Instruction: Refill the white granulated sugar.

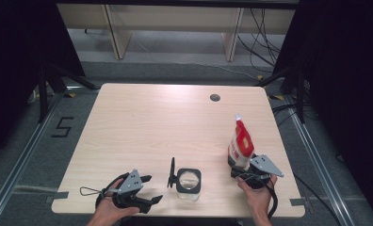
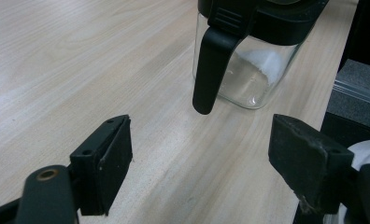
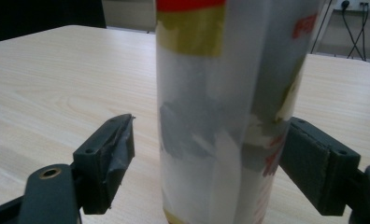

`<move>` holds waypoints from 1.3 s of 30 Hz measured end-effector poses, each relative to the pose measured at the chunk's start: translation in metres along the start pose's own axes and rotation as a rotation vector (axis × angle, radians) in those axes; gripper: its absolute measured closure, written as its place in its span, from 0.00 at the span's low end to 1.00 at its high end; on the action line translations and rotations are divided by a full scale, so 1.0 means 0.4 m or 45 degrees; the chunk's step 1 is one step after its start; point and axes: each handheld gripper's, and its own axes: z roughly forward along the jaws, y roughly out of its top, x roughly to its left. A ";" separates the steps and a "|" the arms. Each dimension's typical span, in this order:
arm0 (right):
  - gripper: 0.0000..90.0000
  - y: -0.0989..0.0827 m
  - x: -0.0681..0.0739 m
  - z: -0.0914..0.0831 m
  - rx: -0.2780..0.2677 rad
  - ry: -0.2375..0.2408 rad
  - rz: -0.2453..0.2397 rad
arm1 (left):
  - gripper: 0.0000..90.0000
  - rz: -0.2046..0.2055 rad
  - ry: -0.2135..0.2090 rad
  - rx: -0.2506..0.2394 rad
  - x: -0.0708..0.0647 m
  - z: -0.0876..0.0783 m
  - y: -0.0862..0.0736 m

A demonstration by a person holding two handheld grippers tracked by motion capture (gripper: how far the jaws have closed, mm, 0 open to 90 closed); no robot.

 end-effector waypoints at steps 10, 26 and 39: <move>0.27 -0.001 0.001 0.016 -0.033 -0.045 0.014 | 0.24 0.023 -0.002 -0.005 0.002 0.000 0.001; 0.33 -0.018 0.007 0.042 -0.074 -0.113 0.016 | 0.24 0.004 -0.005 -0.006 0.004 -0.001 -0.001; 0.35 -0.025 -0.003 0.061 -0.094 -0.121 -0.005 | 0.24 0.004 0.002 -0.020 0.003 0.000 -0.002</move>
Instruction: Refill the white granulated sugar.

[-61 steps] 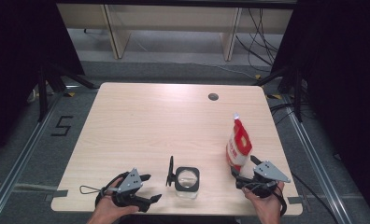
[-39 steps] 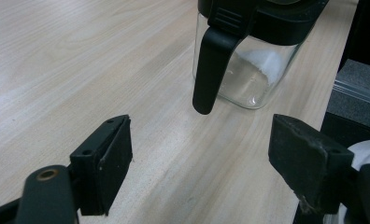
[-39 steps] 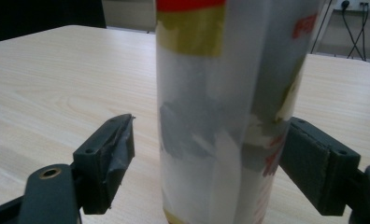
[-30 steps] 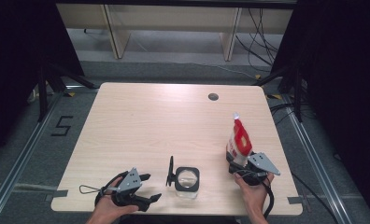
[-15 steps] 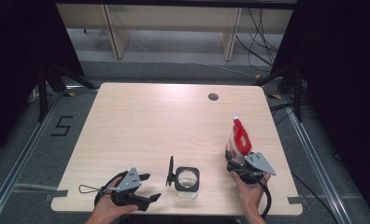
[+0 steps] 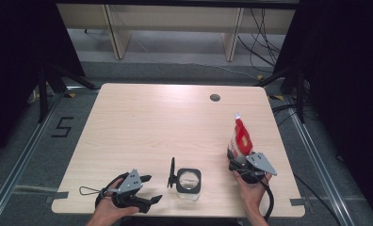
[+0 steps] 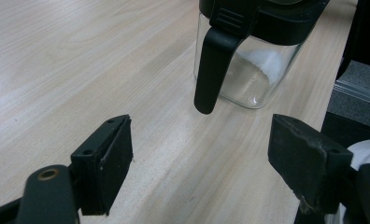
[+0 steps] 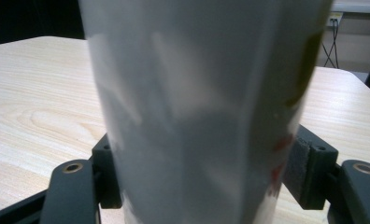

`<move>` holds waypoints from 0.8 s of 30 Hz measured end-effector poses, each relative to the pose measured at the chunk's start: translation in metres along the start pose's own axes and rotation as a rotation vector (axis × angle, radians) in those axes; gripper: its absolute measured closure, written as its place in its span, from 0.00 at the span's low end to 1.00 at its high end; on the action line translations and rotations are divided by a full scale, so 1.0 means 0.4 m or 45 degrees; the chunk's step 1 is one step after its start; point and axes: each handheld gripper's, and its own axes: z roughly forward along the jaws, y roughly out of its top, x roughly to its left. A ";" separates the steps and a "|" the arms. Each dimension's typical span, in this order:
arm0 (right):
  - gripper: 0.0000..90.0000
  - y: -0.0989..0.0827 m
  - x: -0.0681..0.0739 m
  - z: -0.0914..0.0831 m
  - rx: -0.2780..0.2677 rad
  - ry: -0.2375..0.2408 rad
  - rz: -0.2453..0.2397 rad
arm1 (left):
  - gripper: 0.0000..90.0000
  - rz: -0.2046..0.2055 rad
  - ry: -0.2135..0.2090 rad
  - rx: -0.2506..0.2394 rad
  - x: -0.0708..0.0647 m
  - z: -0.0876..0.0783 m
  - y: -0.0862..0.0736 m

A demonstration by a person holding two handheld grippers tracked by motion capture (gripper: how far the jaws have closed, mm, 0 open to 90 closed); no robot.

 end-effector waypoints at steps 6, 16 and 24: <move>0.38 0.002 -0.004 0.006 -0.021 0.035 -0.010 | 0.24 0.013 -0.003 0.018 0.001 -0.002 0.001; 0.45 0.012 -0.015 0.001 0.026 0.032 -0.049 | 0.25 0.045 0.018 0.026 0.009 -0.007 0.001; 0.46 0.027 -0.033 -0.021 0.071 0.080 -0.154 | 0.25 0.011 0.011 0.007 0.012 -0.010 -0.001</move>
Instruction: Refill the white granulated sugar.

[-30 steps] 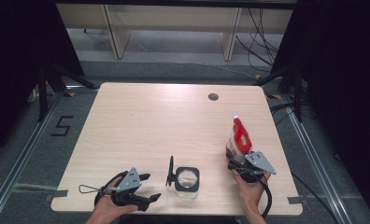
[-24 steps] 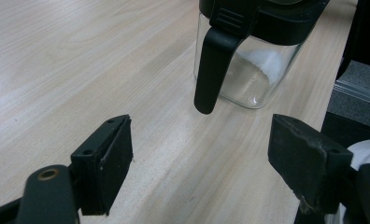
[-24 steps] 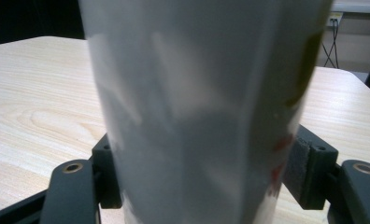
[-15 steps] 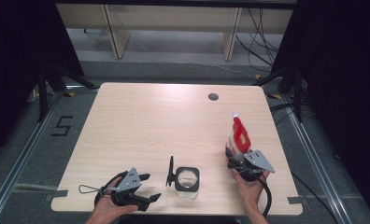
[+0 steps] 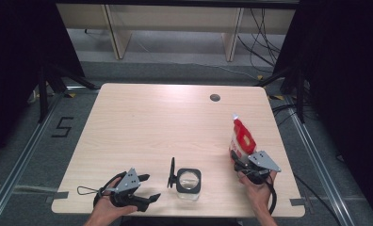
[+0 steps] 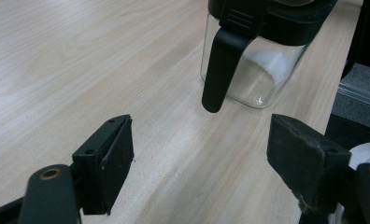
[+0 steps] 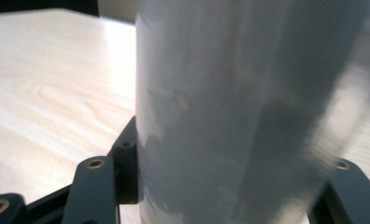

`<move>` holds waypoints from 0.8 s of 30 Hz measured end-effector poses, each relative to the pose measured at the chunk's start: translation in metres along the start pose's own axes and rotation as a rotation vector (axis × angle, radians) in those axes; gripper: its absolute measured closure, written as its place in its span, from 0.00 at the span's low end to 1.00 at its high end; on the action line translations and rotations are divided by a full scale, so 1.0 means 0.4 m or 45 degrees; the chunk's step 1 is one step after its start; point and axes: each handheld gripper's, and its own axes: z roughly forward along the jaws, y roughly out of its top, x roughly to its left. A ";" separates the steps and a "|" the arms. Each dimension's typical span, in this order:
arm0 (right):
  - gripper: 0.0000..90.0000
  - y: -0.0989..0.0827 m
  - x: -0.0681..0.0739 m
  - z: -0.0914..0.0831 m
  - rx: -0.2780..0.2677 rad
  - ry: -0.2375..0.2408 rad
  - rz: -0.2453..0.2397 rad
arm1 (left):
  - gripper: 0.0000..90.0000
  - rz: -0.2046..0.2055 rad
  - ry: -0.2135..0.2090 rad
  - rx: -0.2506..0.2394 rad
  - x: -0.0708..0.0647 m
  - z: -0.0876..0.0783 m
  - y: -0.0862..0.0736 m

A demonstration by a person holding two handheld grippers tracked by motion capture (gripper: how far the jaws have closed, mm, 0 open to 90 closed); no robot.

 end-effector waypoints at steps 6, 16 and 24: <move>0.47 0.014 0.008 -0.029 0.039 -0.023 -0.227 | 0.25 -0.011 0.000 0.002 -0.003 0.001 0.000; 0.47 0.045 0.030 -0.094 -0.022 -0.046 -0.360 | 0.25 0.006 -0.003 0.010 -0.001 0.004 -0.002; 0.47 0.069 0.060 -0.169 -0.073 -0.080 -0.559 | 0.25 0.009 -0.009 0.016 -0.001 0.004 -0.002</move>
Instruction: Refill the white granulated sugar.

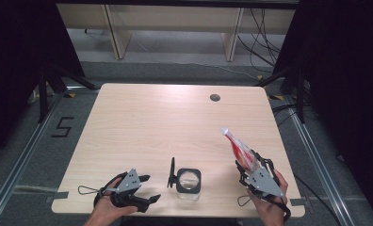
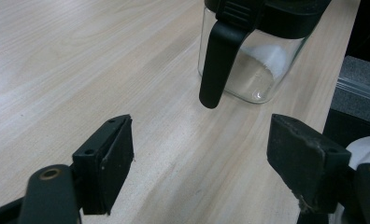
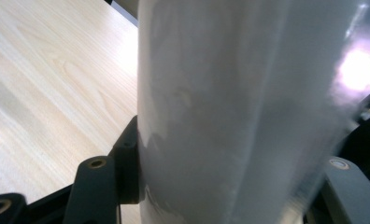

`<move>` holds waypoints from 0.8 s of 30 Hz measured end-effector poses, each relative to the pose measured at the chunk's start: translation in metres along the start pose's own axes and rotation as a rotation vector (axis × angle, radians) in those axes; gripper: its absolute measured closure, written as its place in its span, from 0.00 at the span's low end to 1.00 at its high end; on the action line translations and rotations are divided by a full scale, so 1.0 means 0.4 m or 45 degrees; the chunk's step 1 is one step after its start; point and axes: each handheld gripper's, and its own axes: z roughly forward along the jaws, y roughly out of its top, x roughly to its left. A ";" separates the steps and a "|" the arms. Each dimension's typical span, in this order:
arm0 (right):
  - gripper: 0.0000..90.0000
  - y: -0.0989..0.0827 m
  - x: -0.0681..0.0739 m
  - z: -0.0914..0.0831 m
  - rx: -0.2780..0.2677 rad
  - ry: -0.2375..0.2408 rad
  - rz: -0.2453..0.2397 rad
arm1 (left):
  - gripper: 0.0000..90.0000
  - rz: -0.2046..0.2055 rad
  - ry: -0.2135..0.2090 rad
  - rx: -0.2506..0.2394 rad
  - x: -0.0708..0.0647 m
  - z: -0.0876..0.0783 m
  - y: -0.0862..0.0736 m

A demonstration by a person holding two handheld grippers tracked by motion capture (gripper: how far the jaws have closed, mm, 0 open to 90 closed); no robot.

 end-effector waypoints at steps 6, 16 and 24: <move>0.47 0.011 0.006 -0.036 0.001 -0.003 -0.092 | 0.25 -0.010 0.002 -0.003 0.000 0.001 -0.001; 0.47 0.026 0.038 -0.069 0.031 -0.051 -0.336 | 0.25 0.004 0.003 0.005 0.001 -0.001 0.000; 0.47 0.037 0.067 -0.090 0.021 -0.064 -0.510 | 0.25 0.002 0.002 0.002 0.001 -0.001 0.000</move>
